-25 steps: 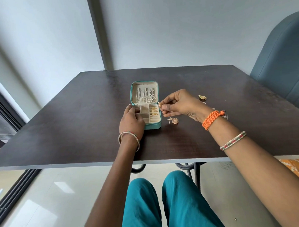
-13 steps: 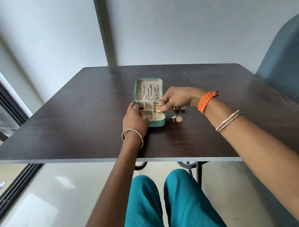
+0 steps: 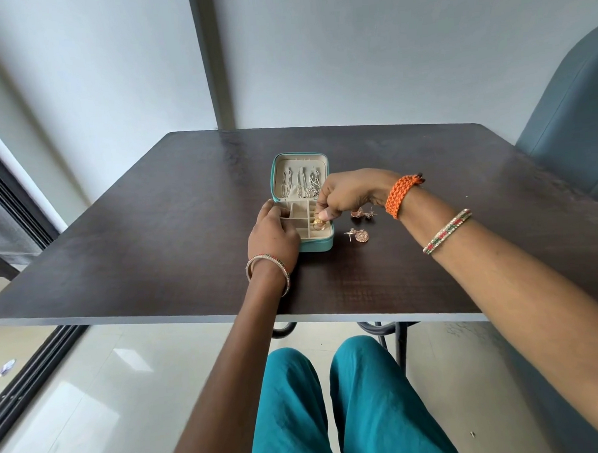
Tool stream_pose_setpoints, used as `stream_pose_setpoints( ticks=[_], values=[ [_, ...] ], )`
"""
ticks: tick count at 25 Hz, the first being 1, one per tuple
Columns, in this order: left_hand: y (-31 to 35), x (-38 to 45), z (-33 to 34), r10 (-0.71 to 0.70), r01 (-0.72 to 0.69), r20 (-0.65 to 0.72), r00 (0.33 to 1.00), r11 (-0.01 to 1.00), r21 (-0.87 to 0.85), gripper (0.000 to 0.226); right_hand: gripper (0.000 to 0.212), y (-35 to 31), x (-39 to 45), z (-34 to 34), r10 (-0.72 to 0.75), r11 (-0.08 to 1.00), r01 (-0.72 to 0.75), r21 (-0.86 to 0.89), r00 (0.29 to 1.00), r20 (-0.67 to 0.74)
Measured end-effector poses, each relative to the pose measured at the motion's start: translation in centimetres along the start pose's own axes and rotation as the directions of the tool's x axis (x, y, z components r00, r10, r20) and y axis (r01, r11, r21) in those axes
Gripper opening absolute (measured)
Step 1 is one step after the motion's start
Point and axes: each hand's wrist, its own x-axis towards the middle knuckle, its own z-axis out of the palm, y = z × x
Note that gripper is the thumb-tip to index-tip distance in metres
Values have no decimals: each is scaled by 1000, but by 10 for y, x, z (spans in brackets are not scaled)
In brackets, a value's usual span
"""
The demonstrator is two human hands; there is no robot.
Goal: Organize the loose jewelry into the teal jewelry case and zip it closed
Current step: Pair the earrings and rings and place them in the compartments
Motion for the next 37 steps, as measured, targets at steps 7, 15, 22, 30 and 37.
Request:
stream_pose_setpoints(
  ticks=[7,15,22,30,37],
  values=[
    [1,0,-1,1,-1,-3,1000,1000,-11,31,23,3,4,4,23,999,-19,45,996,-84],
    [2,-1,-1,-1,1,-1,1000,1000,-19,30,29,-11,4,7,35,983,-53,-175,994,-106],
    [2,-1,-1,5,-5,-10,1000,1000,-27,31,30,-1,-9,17,-17,989,-36,-141,931,-364],
    [3,-1,-2,-2,2,-2,1000,1000,-21,30,11,15,-14,9,-14,996,49,73,907,-422],
    [3,-1,-2,4,-4,-3,1000,1000,-10,30,12,17,-8,27,-25,979,114,168,890,-456]
  ],
)
